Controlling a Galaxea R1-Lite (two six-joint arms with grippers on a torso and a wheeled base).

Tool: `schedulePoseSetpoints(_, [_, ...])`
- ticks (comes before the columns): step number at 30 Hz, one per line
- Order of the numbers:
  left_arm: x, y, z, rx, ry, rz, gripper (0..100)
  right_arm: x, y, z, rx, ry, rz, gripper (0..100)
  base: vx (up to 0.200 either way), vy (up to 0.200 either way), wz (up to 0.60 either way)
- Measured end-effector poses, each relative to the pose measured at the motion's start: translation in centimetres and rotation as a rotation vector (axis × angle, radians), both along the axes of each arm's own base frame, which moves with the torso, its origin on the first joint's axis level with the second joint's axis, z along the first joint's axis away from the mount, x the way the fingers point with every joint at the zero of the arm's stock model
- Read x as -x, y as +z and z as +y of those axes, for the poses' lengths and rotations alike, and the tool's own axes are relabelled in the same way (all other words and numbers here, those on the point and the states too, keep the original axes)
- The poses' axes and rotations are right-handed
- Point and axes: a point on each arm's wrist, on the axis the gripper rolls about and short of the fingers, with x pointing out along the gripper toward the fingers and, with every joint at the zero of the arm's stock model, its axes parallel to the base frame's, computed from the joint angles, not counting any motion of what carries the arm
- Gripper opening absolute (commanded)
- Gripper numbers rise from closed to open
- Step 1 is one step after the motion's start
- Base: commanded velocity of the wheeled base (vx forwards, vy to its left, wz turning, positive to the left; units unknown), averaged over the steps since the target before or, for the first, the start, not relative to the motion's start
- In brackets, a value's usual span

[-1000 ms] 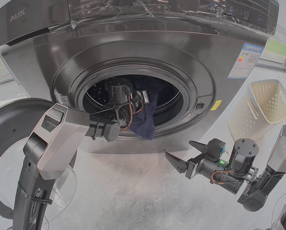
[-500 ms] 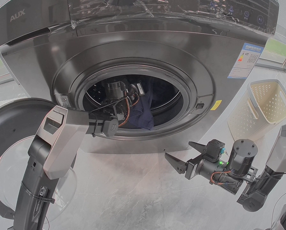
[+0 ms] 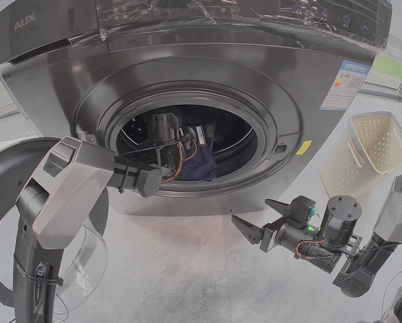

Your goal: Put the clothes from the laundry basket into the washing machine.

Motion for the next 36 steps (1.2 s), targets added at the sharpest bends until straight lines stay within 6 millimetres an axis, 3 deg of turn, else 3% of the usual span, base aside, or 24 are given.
schedulePoseSetpoints(5, [1.5,-1.8,0.1,-0.092,-0.051,0.07,100,0.0,0.1,0.0,-0.001,0.001,-0.002,100,0.0,0.0,0.0])
schedulePoseSetpoints(9, [1.7,-2.6,0.1,-0.121,-0.066,0.084,100,0.0,0.1,0.0,-0.003,0.002,-0.004,100,0.0,0.0,0.0])
schedulePoseSetpoints(10, [1.6,-2.8,0.0,-0.126,-0.068,0.083,0,0.0,0.1,0.0,-0.003,0.002,-0.005,100,0.0,0.0,0.0])
schedulePoseSetpoints(20, [0.2,-3.9,-0.3,-0.142,-0.065,0.074,0,0.0,0.2,0.0,-0.005,0.002,-0.008,100,0.0,0.0,0.0])
schedulePoseSetpoints(25, [-0.9,-2.0,-0.5,-0.072,-0.041,0.009,0,0.0,0.2,0.1,-0.006,0.002,-0.008,100,0.0,0.0,0.0])
schedulePoseSetpoints(31, [-2.3,1.8,0.1,0.084,0.02,-0.143,0,0.0,0.3,0.1,-0.008,0.002,-0.01,100,0.0,0.0,0.0])
schedulePoseSetpoints(36, [-3.0,2.1,0.6,0.136,0.047,-0.212,0,0.0,0.3,0.1,-0.008,0.002,-0.01,100,0.0,0.0,0.0])
